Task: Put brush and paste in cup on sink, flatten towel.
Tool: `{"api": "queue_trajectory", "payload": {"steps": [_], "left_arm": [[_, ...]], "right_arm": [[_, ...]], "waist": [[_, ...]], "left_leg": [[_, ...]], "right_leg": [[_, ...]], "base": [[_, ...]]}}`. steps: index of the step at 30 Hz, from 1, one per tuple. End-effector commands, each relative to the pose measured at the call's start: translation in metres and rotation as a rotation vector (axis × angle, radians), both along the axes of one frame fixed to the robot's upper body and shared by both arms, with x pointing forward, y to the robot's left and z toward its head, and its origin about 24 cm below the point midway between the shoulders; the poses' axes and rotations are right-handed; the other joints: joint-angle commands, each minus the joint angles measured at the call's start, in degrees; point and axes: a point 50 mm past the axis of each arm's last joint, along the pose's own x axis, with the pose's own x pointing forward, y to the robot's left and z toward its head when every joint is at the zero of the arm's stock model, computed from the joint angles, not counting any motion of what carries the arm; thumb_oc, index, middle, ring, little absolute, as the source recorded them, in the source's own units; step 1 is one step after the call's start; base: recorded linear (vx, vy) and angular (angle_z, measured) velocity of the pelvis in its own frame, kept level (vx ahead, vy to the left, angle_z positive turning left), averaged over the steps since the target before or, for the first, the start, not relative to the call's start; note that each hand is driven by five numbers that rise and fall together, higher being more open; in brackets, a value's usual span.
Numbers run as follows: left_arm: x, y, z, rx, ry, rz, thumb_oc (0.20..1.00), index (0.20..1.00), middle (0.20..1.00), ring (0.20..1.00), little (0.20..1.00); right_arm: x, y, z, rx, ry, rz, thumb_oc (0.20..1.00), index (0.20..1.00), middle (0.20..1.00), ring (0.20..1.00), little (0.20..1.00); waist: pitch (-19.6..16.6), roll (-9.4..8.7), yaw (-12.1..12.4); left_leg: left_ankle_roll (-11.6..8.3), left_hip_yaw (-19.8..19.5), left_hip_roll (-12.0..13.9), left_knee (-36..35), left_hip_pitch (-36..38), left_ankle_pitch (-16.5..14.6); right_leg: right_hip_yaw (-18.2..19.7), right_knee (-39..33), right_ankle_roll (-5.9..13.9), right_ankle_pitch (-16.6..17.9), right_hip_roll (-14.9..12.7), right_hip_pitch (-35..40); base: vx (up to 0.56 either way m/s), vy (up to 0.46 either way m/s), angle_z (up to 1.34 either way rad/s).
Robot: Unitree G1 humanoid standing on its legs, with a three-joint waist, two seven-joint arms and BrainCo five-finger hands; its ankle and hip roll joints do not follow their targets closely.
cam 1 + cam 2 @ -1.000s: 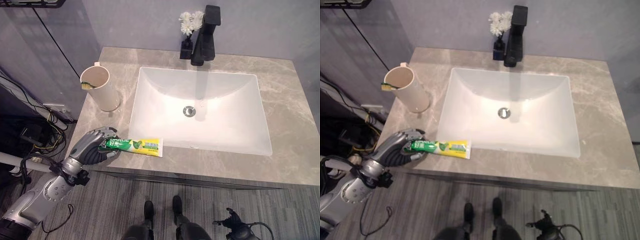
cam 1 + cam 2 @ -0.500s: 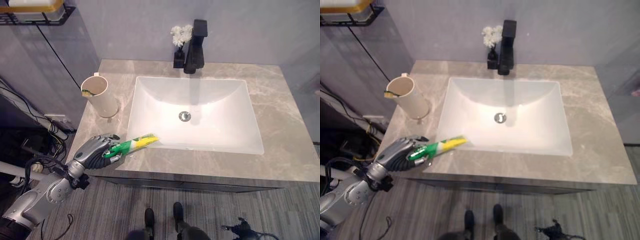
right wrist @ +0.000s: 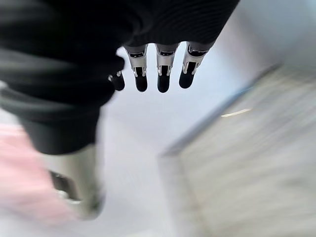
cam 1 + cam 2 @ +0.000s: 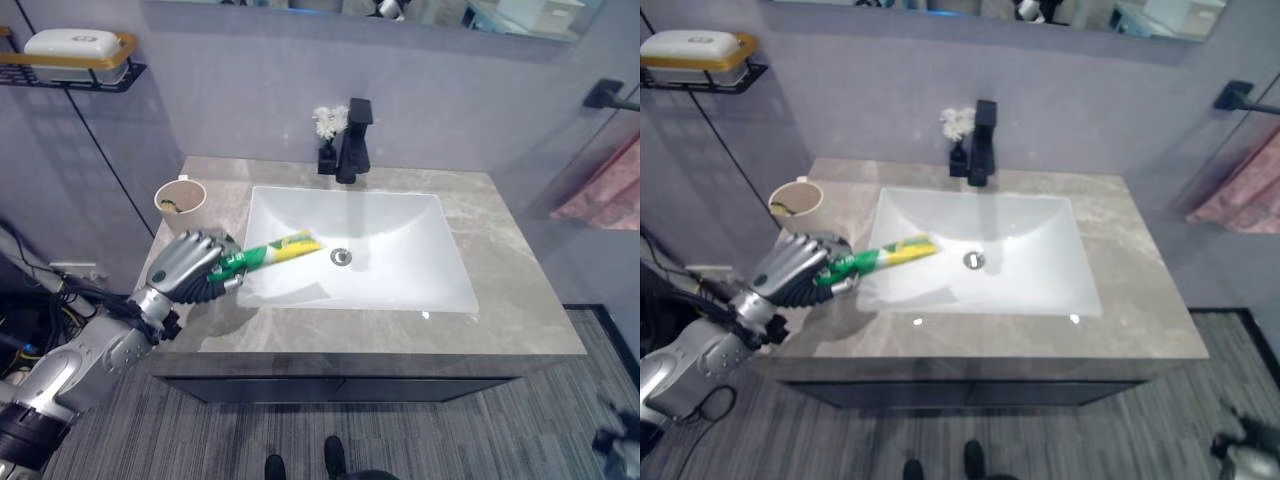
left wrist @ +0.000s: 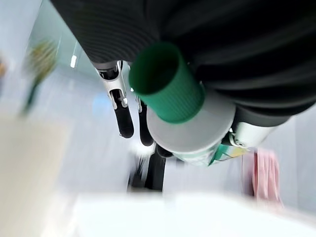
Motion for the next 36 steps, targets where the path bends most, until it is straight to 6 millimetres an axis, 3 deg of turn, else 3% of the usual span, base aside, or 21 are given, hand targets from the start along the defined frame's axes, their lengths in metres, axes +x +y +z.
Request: {"api": "queue_trajectory", "payload": {"steps": [1, 3, 4, 5, 6, 7, 8, 9, 10, 11, 12, 13, 15, 17, 18, 20, 25, 36], "left_arm": [[-0.002, -0.012, 0.063, -0.083, -0.401, -0.053, 0.2, 0.2, 0.2, 0.2, 0.2], [-0.008, -0.018, 0.071, -0.073, -0.442, -0.079, 0.2, 0.2, 0.2, 0.2, 0.2], [-0.014, -0.026, 0.081, -0.094, -0.493, -0.123, 0.2, 0.2, 0.2, 0.2, 0.2], [-0.017, -0.032, 0.085, -0.105, -0.511, -0.154, 0.2, 0.2, 0.2, 0.2, 0.2], [-0.019, -0.042, 0.092, -0.137, -0.521, -0.217, 0.2, 0.2, 0.2, 0.2, 0.2], [-0.019, -0.041, 0.092, -0.136, -0.523, -0.216, 0.2, 0.2, 0.2, 0.2, 0.2], [-0.017, -0.045, 0.092, -0.165, -0.511, -0.24, 0.2, 0.2, 0.2, 0.2, 0.2], [-0.013, -0.047, 0.091, -0.187, -0.476, -0.251, 0.2, 0.2, 0.2, 0.2, 0.2], [-0.014, -0.046, 0.092, -0.187, -0.477, -0.247, 0.2, 0.2, 0.2, 0.2, 0.2], [-0.014, -0.049, 0.092, -0.185, -0.458, -0.268, 0.2, 0.2, 0.2, 0.2, 0.2], [-0.014, -0.05, 0.092, -0.181, -0.446, -0.275, 0.2, 0.2, 0.2, 0.2, 0.2], [-0.015, -0.053, 0.092, -0.176, -0.431, -0.296, 0.2, 0.2, 0.2, 0.2, 0.2], [-0.015, -0.053, 0.092, -0.171, -0.427, -0.299, 0.2, 0.2, 0.2, 0.2, 0.2], [-0.016, -0.056, 0.092, -0.174, -0.424, -0.321, 0.2, 0.2, 0.2, 0.2, 0.2], [-0.016, -0.056, 0.093, -0.172, -0.425, -0.32, 0.2, 0.2, 0.2, 0.2, 0.2], [-0.018, -0.06, 0.091, -0.177, -0.418, -0.35, 0.2, 0.2, 0.2, 0.2, 0.2], [-0.025, -0.063, 0.081, -0.188, -0.393, -0.39, 0.2, 0.2, 0.2, 0.2, 0.2], [-0.028, -0.057, 0.061, -0.208, -0.29, -0.371, 0.2, 0.2, 0.2, 0.2, 0.2]], "right_arm": [[0.014, 0.005, 0.074, -0.54, -0.067, -0.055, 1.0, 1.0, 1.0, 1.0, 1.0], [0.023, 0.014, 0.099, -0.834, 0.031, -0.046, 1.0, 1.0, 1.0, 1.0, 1.0], [0.04, 0.041, 0.124, -0.929, -0.046, 0.078, 1.0, 1.0, 1.0, 1.0, 1.0], [0.045, 0.053, 0.129, -0.879, -0.118, 0.131, 1.0, 1.0, 1.0, 1.0, 1.0], [0.068, 0.1, 0.123, -0.608, -0.288, 0.45, 1.0, 1.0, 1.0, 1.0, 1.0], [0.069, 0.1, 0.124, -0.605, -0.29, 0.452, 1.0, 1.0, 1.0, 1.0, 1.0], [0.081, 0.121, 0.111, -0.4, -0.339, 0.587, 1.0, 1.0, 1.0, 1.0, 1.0], [0.096, 0.161, 0.104, -0.205, -0.359, 0.843, 1.0, 1.0, 1.0, 1.0, 1.0], [0.097, 0.162, 0.105, -0.203, -0.36, 0.85, 1.0, 1.0, 1.0, 1.0, 1.0], [0.103, 0.192, 0.101, -0.091, -0.352, 1.031, 1.0, 1.0, 1.0, 1.0, 1.0], [0.104, 0.2, 0.103, -0.043, -0.354, 1.088, 1.0, 1.0, 1.0, 1.0, 1.0], [0.106, 0.23, 0.097, 0.141, -0.369, 1.251, 1.0, 1.0, 1.0, 1.0, 1.0], [0.107, 0.243, 0.098, 0.227, -0.397, 1.311, 1.0, 1.0, 1.0, 1.0, 1.0], [0.102, 0.286, 0.111, 0.436, -0.497, 1.5, 1.0, 1.0, 1.0, 1.0, 1.0], [0.103, 0.287, 0.111, 0.439, -0.5, 1.503, 1.0, 1.0, 1.0, 1.0, 1.0], [0.097, 0.313, 0.125, 0.529, -0.563, 1.621, 1.0, 1.0, 1.0, 1.0, 1.0], [0.088, 0.329, 0.152, 0.62, -0.717, 1.72, 1.0, 1.0, 1.0, 1.0, 1.0], [0.067, 0.339, 0.185, 0.612, -0.853, 1.867, 1.0, 1.0, 1.0, 1.0, 1.0]], "waist": [[-5.15, 0.07, 0.01], [-5.49, 0.11, 0.4], [-5.69, -0.03, 0.74], [-5.93, 0.07, 0.92], [-5.76, -0.26, 1.36], [-5.83, -0.3, 1.24], [-5.74, -0.47, 1.77], [-5.71, -0.87, 2.6], [-5.62, -0.83, 2.36], [-5.57, -0.84, 3.05], [-5.65, -0.85, 3.29], [-5.63, -0.56, 4.34], [-5.5, -0.46, 4.62], [-5.55, -0.07, 5.77], [-5.47, -0.15, 5.6], [-5.58, 0.04, 6.54], [-5.59, -0.17, 7.91], [-5.44, -1.15, 9.45]], "left_leg": [[-5.58, -3.42, 5.7, 0.37, 2.54, -3.37], [-5.54, -3.41, 5.71, 0.37, 2.79, -3.61], [-5.62, -3.3, 5.78, 0.37, 2.88, -3.47], [-5.63, -3.32, 5.75, 0.37, 2.9, -3.45], [-5.8, -3.36, 5.83, 0.37, 2.99, -2.7], [-5.79, -3.4, 5.81, 0.37, 3.03, -3.0], [-5.84, -3.45, 5.89, 0.37, 2.99, -2.51], [-5.84, -3.66, 5.76, 0.37, 2.69, -1.88], [-5.84, -3.66, 5.75, 0.37, 2.73, -1.89], [-5.83, -3.76, 5.76, 0.37, 3.13, -2.34], [-5.86, -3.83, 5.73, 0.37, 3.07, -2.24], [-5.9, -4.02, 5.64, 0.37, 3.1, -2.02], [-5.92, -4.11, 5.56, 0.37, 3.24, -1.95], [-5.91, -4.5, 5.42, 0.37, 3.19, -1.66], [-5.9, -4.54, 5.41, 0.37, 3.21, -1.67], [-5.97, -4.82, 5.22, 0.37, 3.11, -1.5], [-6.02, -5.51, 4.86, 0.37, 2.61, -1.03], [-5.62, -6.15, 4.22, 0.37, 1.86, -0.76]], "right_leg": [[0.28, 0.59, 7.26, -1.38, -6.17, 1.26], [0.3, 0.55, 7.3, -1.65, -6.12, 1.6], [0.39, 0.56, 7.3, -1.53, -6.07, 1.61], [0.37, 0.57, 7.26, -1.51, -6.01, 1.68], [0.39, 0.72, 6.92, -1.19, -5.76, 2.01], [0.36, 0.61, 6.95, -1.43, -5.79, 2.12], [0.26, 0.7, 6.78, -1.2, -5.78, 2.25], [0.26, 0.6, 6.59, -0.86, -5.93, 2.25], [0.26, 0.6, 6.59, -0.88, -5.95, 2.31], [0.17, 0.56, 6.51, -1.36, -5.91, 2.8], [0.07, 0.55, 6.48, -1.35, -5.97, 2.82], [-0.07, 0.55, 6.31, -1.32, -6.1, 3.16], [-0.27, 0.55, 6.21, -1.36, -6.2, 3.37], [-0.61, 0.53, 6.07, -1.32, -6.52, 3.64], [-0.65, 0.53, 6.07, -1.35, -6.54, 3.69], [-0.97, 0.55, 6.01, -1.37, -6.76, 3.83], [-1.89, 0.52, 5.89, -1.29, -7.21, 3.88], [-2.52, 0.52, 5.91, -1.17, -7.69, 3.81]], "base": [[0.03, 0.01, -0.17], [0.01, 0.001, -0.03], [-0.05, -0.01, 0.02], [-0.11, -0.034, -0.03], [-0.07, -0.022, -0.05], [-0.1, -0.034, -0.12], [-0.08, -0.013, -0.12], [-0.11, -0.017, -0.12], [-0.05, -0.004, -0.06], [0.0, -0.002, 0.04], [-0.02, 0.008, 0.14], [-0.03, 0.007, 0.2], [-0.02, 0.013, 0.14], [-0.02, 0.013, 0.13], [-0.02, 0.015, 0.08], [-0.01, 0.015, 0.06], [-0.01, 0.019, 0.05], [0.0, 0.009, 0.07]]}}
